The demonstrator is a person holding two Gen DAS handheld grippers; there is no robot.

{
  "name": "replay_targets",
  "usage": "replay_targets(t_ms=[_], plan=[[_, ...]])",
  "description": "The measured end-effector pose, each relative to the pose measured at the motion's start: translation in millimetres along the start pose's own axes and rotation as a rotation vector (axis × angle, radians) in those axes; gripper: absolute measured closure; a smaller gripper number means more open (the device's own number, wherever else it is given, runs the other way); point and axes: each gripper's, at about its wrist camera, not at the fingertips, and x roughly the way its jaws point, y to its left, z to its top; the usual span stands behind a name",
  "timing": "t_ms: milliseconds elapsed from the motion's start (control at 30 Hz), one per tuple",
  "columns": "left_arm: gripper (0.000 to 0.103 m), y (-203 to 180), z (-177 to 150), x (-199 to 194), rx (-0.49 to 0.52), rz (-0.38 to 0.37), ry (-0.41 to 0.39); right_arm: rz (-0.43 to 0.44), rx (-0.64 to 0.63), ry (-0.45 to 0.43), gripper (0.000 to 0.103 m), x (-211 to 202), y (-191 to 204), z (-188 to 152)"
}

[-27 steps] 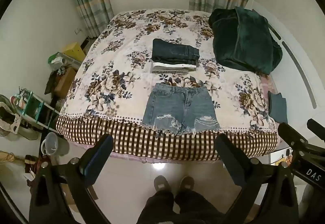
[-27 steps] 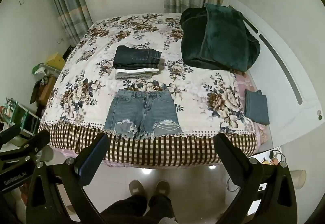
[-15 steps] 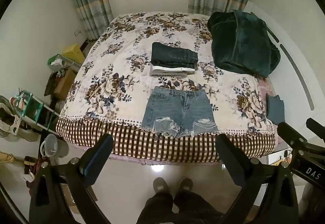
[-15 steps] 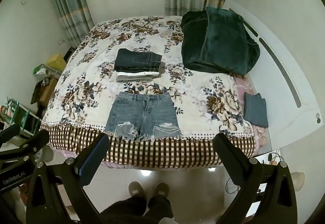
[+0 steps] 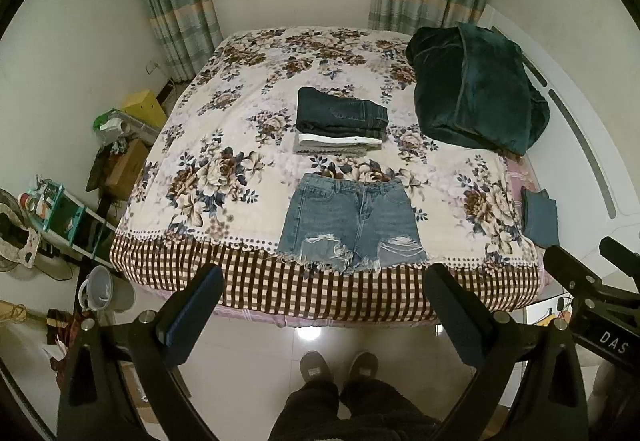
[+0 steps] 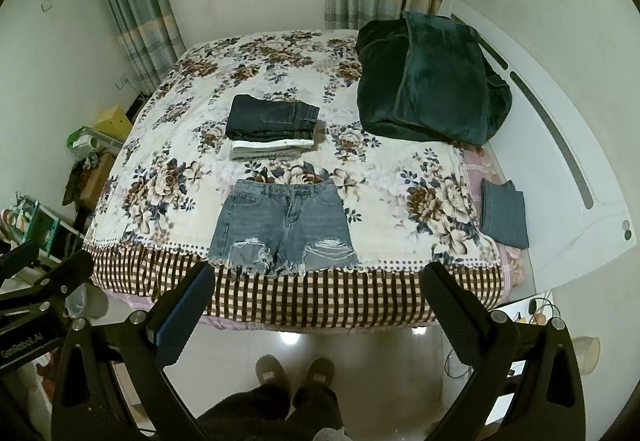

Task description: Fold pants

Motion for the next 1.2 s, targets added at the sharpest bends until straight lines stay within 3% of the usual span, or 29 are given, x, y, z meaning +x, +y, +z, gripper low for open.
replay_targets(t_ms=[1200], plan=[[0.000,1.1,5.3,-3.5,-0.008,-0.004,-0.007,0.000,-0.001,-0.005,0.000,-7.6,-2.0,-0.8]])
